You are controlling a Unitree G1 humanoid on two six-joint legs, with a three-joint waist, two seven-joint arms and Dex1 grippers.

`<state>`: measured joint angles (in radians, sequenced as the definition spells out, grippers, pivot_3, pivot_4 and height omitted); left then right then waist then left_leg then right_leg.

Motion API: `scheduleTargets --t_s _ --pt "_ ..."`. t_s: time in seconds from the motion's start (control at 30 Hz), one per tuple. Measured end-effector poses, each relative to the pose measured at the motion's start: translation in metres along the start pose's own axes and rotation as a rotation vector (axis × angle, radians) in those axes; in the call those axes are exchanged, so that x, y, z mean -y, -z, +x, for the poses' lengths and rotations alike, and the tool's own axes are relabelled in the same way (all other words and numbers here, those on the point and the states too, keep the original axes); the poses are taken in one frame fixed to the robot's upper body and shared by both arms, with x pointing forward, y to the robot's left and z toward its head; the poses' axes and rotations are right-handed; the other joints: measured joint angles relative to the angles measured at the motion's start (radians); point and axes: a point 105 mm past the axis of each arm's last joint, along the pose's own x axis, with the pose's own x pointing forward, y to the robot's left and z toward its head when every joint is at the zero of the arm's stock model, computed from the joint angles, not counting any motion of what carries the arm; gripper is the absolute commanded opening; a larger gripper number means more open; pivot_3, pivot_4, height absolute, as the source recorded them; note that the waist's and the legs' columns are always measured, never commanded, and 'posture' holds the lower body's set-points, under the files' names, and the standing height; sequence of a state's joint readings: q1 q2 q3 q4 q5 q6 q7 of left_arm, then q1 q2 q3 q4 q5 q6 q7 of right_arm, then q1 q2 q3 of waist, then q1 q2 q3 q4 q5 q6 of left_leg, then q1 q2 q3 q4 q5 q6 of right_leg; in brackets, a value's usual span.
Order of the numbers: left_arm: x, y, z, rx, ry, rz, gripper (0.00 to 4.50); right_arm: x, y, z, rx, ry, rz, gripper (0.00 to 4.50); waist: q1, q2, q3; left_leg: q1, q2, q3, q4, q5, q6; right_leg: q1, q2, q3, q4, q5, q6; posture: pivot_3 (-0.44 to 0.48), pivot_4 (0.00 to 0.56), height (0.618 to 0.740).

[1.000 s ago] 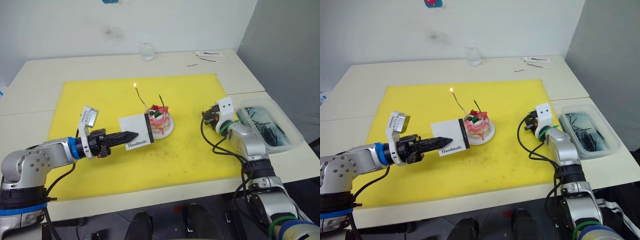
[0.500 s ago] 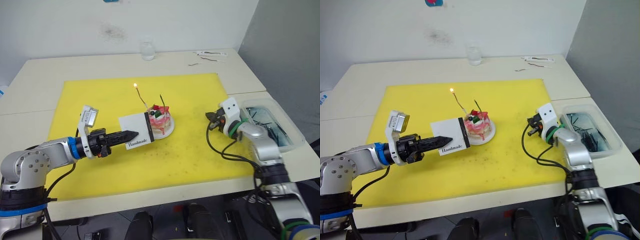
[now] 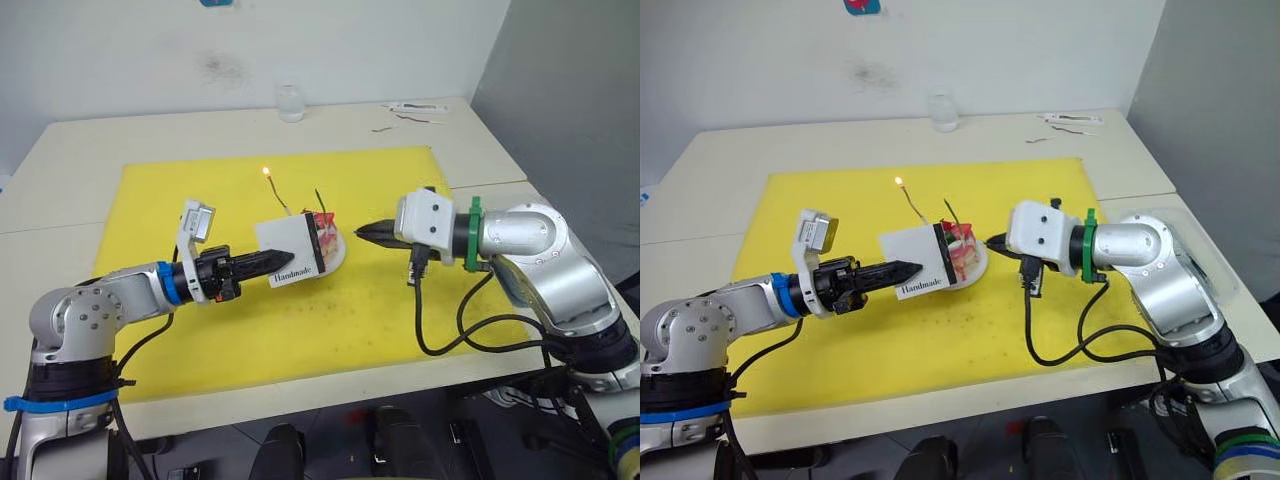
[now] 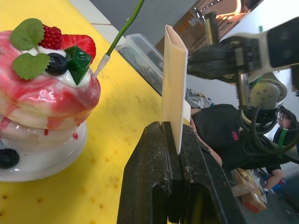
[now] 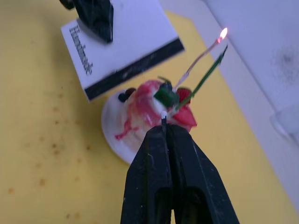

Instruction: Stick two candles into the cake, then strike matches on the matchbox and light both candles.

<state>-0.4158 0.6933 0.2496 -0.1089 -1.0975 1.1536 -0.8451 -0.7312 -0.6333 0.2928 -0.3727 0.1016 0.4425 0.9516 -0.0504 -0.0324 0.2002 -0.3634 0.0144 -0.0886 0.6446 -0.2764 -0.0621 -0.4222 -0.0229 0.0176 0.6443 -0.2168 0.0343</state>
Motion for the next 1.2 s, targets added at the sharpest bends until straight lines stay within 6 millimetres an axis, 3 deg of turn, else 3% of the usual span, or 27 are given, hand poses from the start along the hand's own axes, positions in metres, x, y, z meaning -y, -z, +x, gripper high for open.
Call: scheduleTargets --t_s 0.27,0.47,1.03,1.13,1.2 --pt "0.001 -0.002 0.003 -0.006 0.01 0.003 0.0 0.002 -0.009 0.009 0.015 0.016 -0.033 0.04 0.008 0.0 0.0 0.0 0.0 0.0 0.0 0.0 0.0 0.0 0.0 0.0 0.0 0.0 0.0 0.0 0.15 0.74" --pt "0.003 -0.002 0.005 -0.009 0.023 0.0 0.0 -0.008 -0.012 0.018 0.026 -0.021 -0.046 0.04 0.009 0.0 0.0 0.0 0.0 0.0 0.0 0.0 0.0 0.0 0.0 0.0 0.0 0.0 0.0 0.0 0.15 0.74" --pt "0.008 0.001 0.008 -0.019 0.057 -0.04 0.0 -0.017 -0.003 0.026 -0.045 -0.06 -0.134 0.04 0.009 0.0 0.0 0.0 0.0 0.0 0.0 0.0 0.0 0.0 0.0 0.0 0.0 0.0 0.0 0.0 0.15 0.74" --pt "0.016 -0.02 0.02 0.061 0.113 -0.032 0.0 -0.031 0.009 0.02 -0.114 -0.179 -0.21 0.04 0.019 -0.001 0.0 -0.001 0.0 -0.002 0.001 0.0 0.0 0.0 0.0 -0.002 0.0 0.0 0.0 0.0 0.15 0.74" --pt "0.034 -0.063 0.027 0.18 0.191 0.02 0.0 -0.062 0.028 0.002 -0.201 -0.376 -0.217 0.04 0.035 -0.004 0.001 -0.004 -0.001 -0.008 0.002 0.0 0.0 0.001 -0.001 -0.006 -0.001 0.0 0.0 0.0 0.15 0.74"
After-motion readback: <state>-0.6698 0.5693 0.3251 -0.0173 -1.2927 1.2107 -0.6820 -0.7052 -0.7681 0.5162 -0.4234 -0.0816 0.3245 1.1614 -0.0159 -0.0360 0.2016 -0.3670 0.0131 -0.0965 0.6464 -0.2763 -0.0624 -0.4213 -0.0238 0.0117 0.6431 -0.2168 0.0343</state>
